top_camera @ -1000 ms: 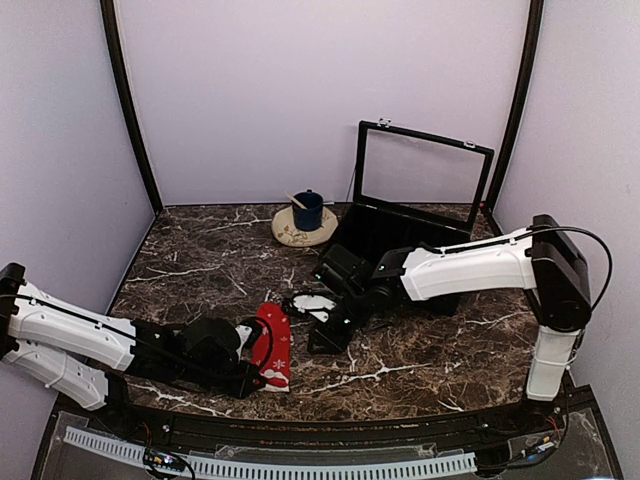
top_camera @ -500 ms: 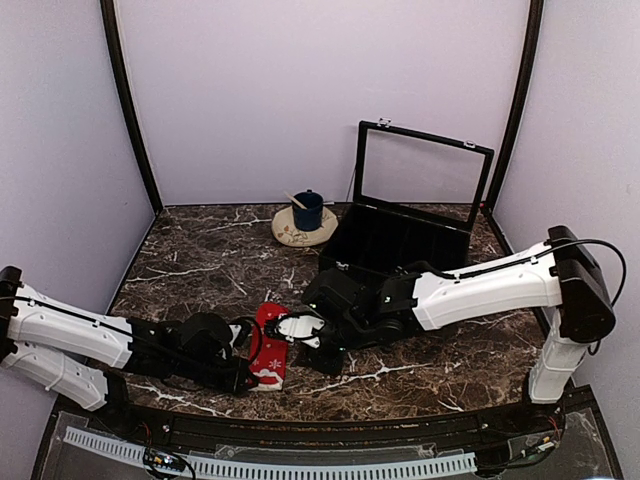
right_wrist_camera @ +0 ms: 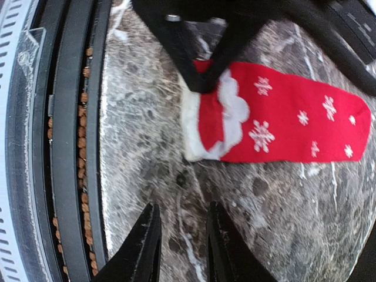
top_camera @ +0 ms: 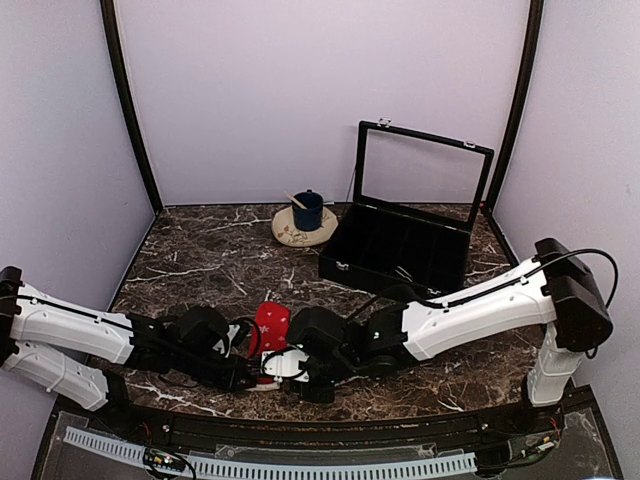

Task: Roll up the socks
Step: Roll the sock at the center of the board.

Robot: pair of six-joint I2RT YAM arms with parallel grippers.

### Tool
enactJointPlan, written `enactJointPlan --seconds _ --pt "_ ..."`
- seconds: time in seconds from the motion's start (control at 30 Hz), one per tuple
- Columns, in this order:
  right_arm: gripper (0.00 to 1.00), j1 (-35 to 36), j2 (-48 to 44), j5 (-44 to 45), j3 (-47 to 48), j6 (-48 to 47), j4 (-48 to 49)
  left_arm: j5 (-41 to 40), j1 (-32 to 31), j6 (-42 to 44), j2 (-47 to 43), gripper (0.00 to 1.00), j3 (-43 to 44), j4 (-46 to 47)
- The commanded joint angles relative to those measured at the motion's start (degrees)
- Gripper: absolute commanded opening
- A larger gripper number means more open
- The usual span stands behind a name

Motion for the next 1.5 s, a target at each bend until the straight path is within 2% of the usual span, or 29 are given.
enactJointPlan --seconds 0.0,0.57,1.13,1.47 --pt "0.26 2.1 2.8 2.3 2.2 -3.2 3.3 3.3 1.0 2.6 0.7 0.00 0.5 -3.1" --pt "0.31 3.7 11.1 4.8 7.9 -11.0 5.8 10.9 5.5 9.8 4.9 0.00 3.0 -5.3" --pt "0.34 2.8 15.4 8.1 8.5 -12.3 8.0 15.2 7.8 12.5 6.7 0.00 3.7 -5.2" --pt "0.35 0.4 16.4 7.8 8.0 -11.8 6.2 16.0 9.3 13.8 6.0 0.00 3.8 -6.5"
